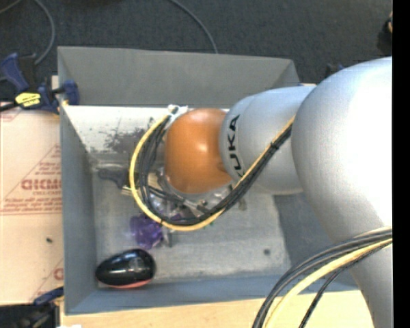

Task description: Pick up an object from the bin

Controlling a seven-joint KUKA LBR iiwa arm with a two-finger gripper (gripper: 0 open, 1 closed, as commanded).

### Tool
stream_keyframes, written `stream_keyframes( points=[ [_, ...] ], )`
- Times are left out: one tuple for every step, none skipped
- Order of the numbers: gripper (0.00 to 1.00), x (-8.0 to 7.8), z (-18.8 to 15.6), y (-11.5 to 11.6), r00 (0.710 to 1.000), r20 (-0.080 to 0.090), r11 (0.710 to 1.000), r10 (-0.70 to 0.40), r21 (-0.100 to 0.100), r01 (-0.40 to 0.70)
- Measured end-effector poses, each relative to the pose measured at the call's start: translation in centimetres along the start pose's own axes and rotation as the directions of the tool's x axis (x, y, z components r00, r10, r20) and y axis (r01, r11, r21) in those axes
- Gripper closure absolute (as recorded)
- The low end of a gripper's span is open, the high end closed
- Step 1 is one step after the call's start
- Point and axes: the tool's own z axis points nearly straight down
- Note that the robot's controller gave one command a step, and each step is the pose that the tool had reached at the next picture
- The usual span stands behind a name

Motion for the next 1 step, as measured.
stream_keyframes(
  points=[
    [1.0, 0.12, -0.62, 0.03, 1.0, -0.005, 1.0, 0.0, -0.001, 0.0]
  ],
)
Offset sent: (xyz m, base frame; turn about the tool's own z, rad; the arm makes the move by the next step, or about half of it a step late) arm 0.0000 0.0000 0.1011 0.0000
